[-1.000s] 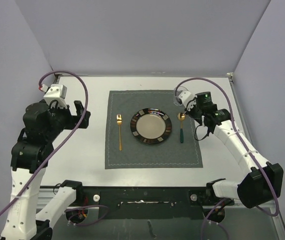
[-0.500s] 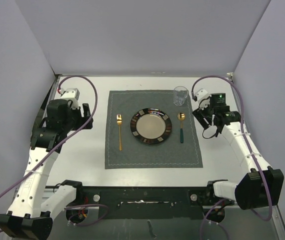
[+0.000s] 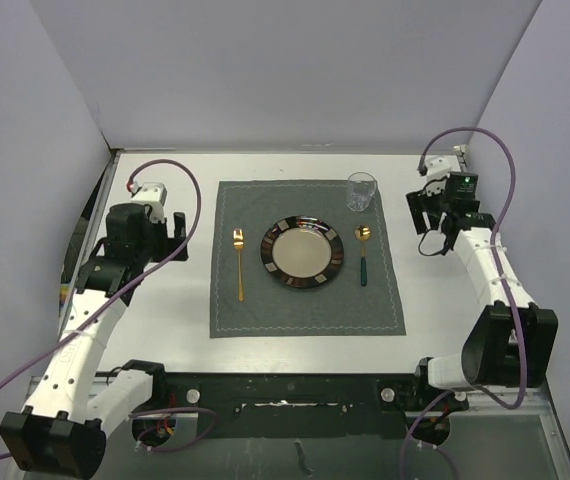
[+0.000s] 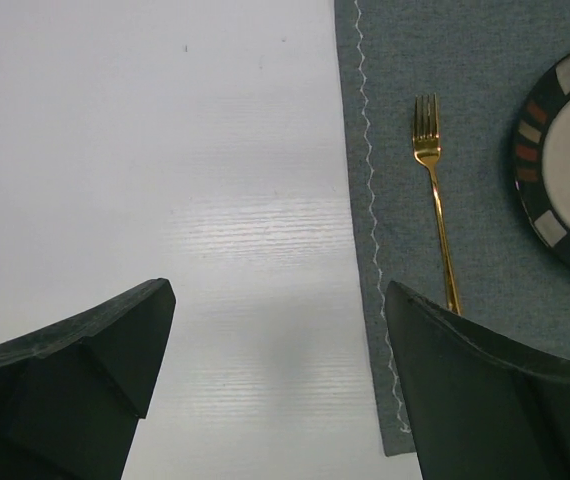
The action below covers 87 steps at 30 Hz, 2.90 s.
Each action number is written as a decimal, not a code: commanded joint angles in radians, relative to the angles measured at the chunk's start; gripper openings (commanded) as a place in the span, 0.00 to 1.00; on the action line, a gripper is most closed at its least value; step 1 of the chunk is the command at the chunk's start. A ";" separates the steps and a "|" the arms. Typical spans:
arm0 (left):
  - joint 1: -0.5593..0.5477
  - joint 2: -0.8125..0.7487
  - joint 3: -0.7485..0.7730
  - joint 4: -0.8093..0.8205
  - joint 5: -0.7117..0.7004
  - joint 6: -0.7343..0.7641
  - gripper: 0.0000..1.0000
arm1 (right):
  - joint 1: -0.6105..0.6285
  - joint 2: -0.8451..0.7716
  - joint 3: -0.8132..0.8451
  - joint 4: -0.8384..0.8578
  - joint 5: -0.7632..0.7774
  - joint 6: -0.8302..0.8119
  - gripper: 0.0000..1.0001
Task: Set the dinner table for one person
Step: Reset both arms
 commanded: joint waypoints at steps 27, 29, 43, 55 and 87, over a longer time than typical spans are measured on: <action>0.219 0.471 -0.569 1.351 0.379 0.173 0.89 | -0.036 0.068 -0.547 1.021 -0.419 0.272 0.98; 0.215 0.498 -0.591 1.440 0.380 0.156 0.89 | -0.030 0.064 -0.559 1.040 -0.406 0.273 0.98; 0.180 0.652 -0.647 1.669 0.316 0.171 0.87 | -0.011 0.057 -0.648 1.104 -0.386 0.300 0.98; 0.155 0.650 -0.683 1.727 0.258 0.176 0.89 | 0.044 0.195 -0.785 1.446 -0.336 0.240 0.98; 0.151 0.656 -0.613 1.605 0.128 0.130 0.98 | 0.077 0.258 -0.685 1.308 -0.151 0.288 0.98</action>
